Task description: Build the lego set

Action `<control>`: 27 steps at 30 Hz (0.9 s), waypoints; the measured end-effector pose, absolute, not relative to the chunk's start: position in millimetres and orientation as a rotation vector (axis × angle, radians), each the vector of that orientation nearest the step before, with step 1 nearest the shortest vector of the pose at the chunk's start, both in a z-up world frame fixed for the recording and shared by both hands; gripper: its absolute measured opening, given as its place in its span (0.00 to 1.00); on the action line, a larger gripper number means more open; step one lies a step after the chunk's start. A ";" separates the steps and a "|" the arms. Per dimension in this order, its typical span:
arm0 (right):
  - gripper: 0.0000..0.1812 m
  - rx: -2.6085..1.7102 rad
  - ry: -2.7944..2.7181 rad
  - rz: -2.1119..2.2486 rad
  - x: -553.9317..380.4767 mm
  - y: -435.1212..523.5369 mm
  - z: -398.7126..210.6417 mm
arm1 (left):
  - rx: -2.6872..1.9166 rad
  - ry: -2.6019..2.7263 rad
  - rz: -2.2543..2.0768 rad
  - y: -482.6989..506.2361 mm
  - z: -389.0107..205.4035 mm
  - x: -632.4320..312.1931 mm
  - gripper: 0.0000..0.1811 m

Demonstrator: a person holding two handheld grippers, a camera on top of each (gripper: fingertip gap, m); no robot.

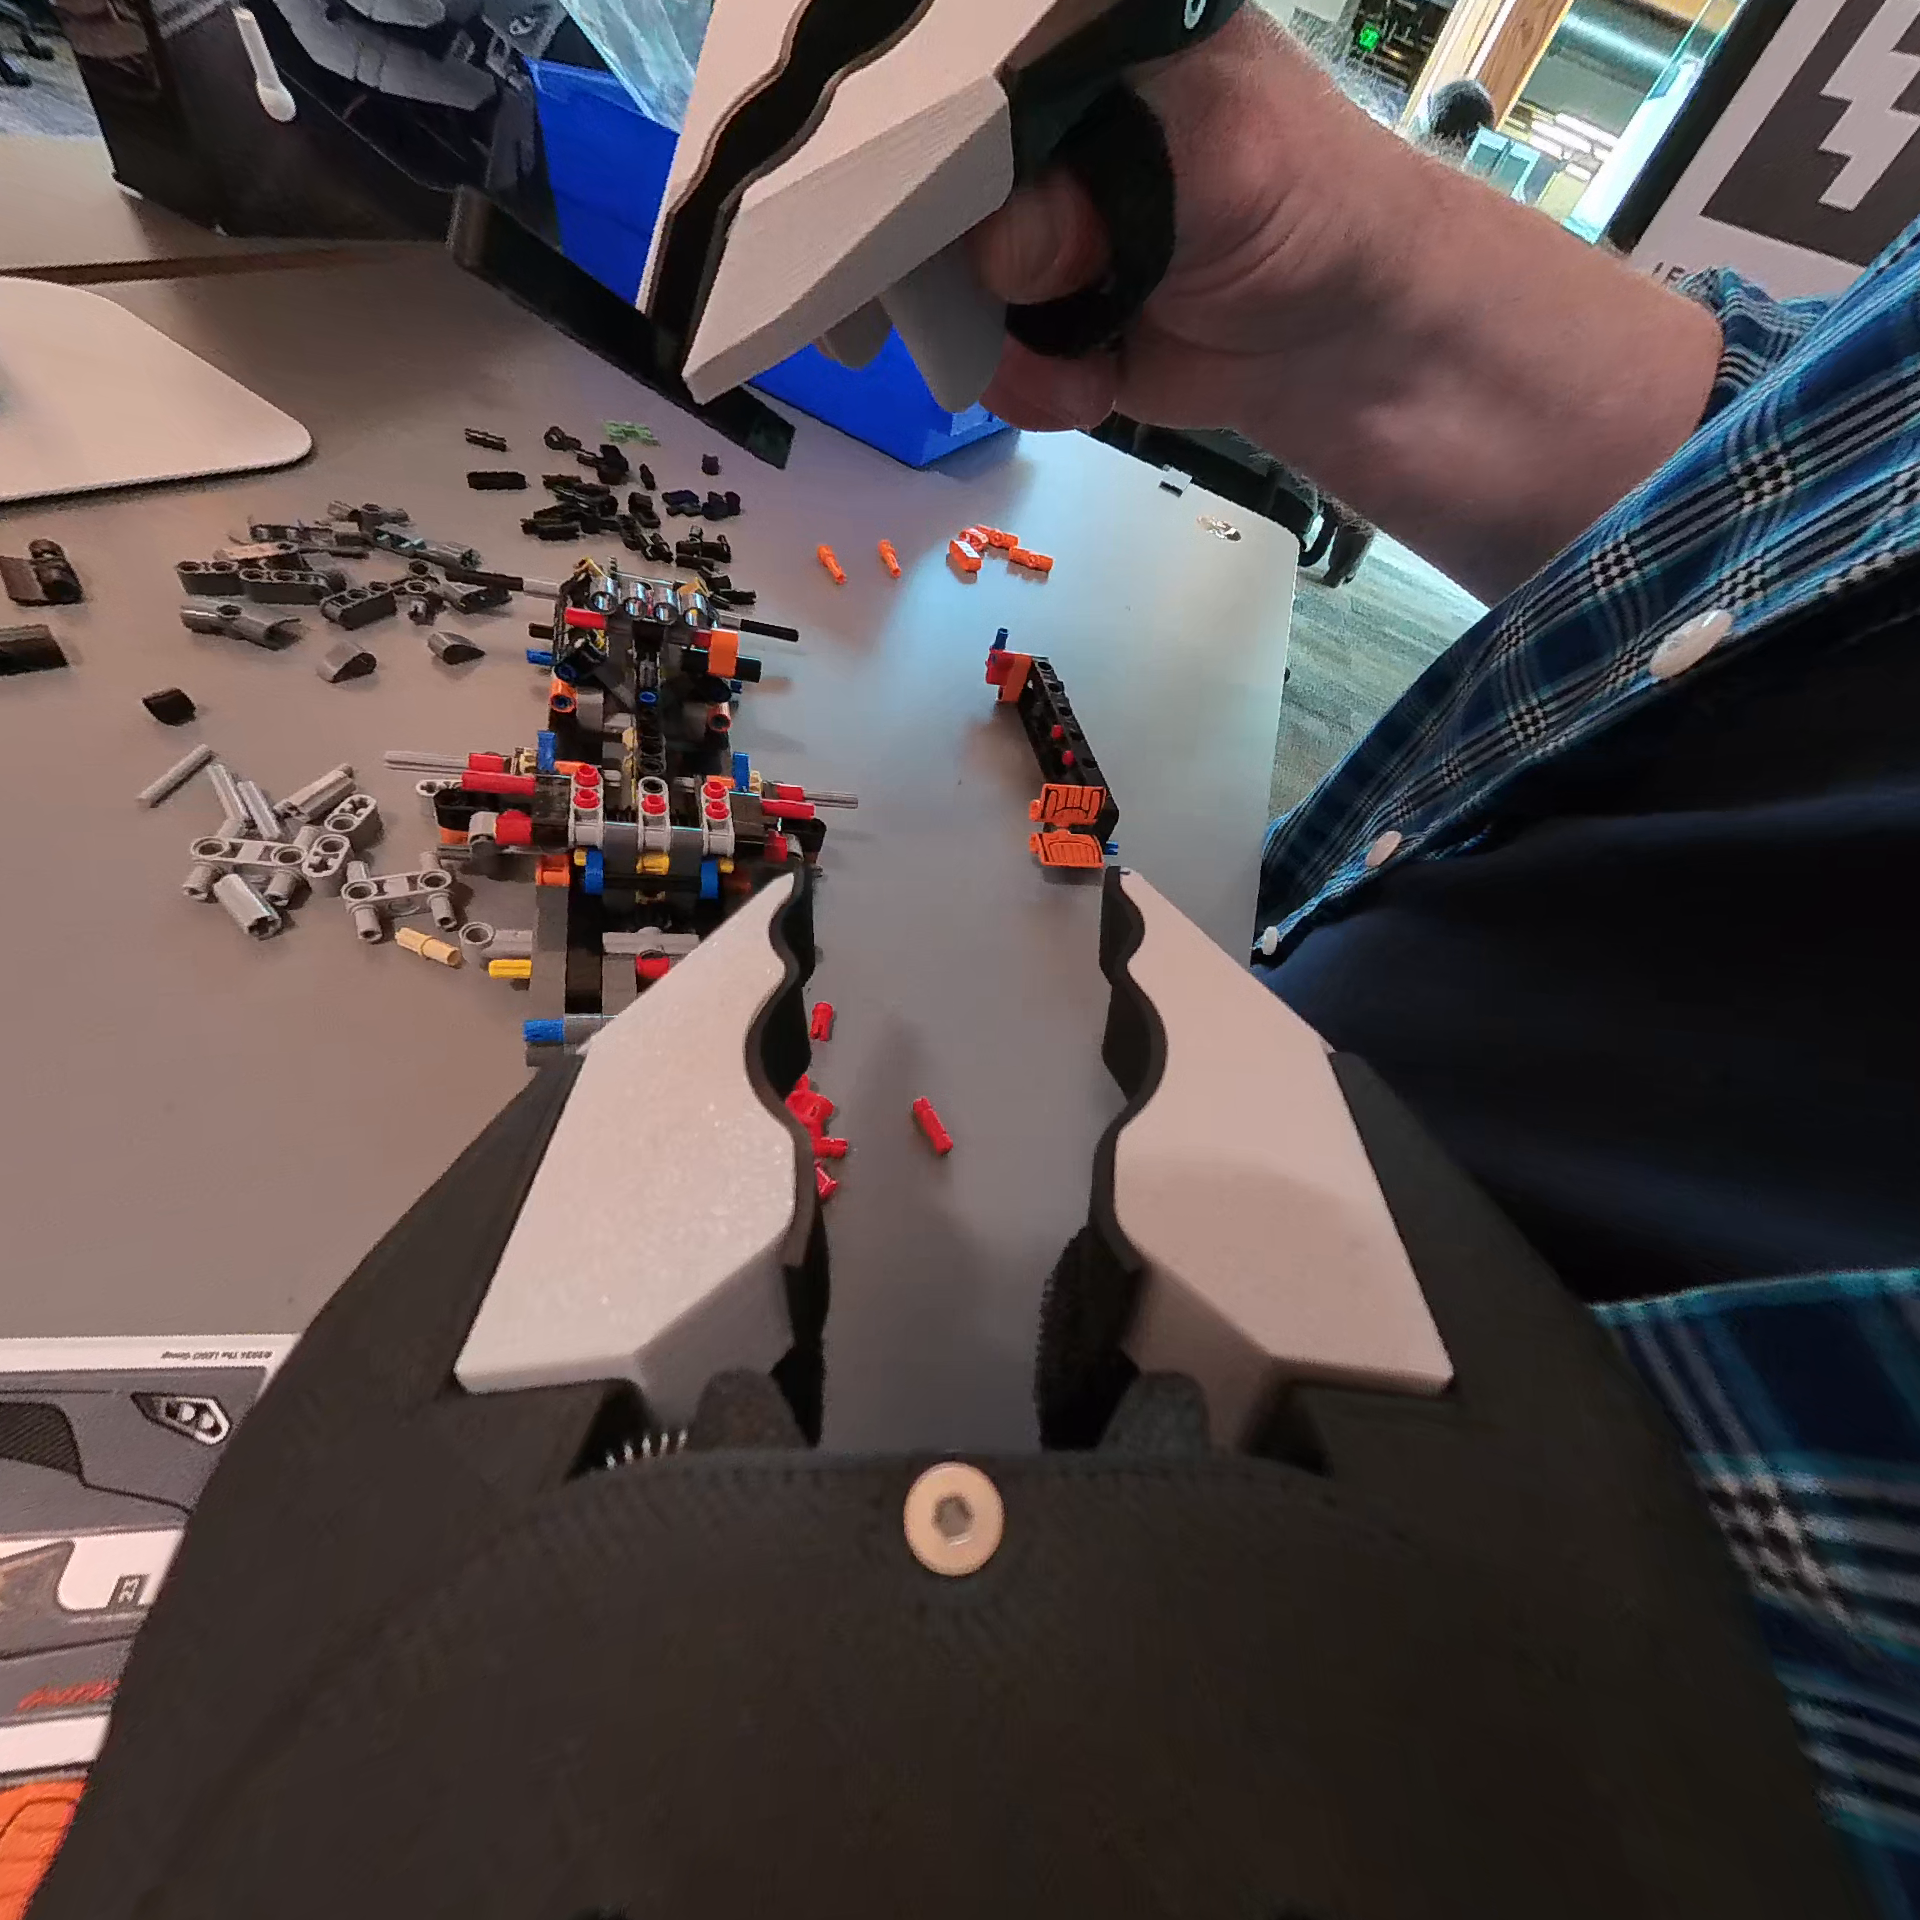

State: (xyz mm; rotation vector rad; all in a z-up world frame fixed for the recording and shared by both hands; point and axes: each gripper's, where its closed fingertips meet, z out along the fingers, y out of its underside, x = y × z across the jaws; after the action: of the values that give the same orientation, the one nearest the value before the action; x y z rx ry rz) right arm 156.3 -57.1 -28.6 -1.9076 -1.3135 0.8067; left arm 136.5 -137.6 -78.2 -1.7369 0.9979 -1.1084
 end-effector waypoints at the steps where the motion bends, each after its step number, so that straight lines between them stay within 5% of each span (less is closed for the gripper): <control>1: 0.02 -1.907 -1.314 0.808 156.3 -57.0 -28.6 | -1.739 0.998 -1.112 -137.6 -78.7 136.8 0.30; 27: 0.02 -1.895 -1.311 0.806 157.6 -58.8 -25.3 | -1.747 0.999 -1.130 -138.9 -80.3 137.7 0.31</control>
State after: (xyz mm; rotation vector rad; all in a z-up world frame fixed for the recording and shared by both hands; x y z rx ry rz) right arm 157.6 -58.8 -25.3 -1.8946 -1.3106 0.8057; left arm 137.7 -138.9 -80.3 -1.7470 0.9987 -1.1296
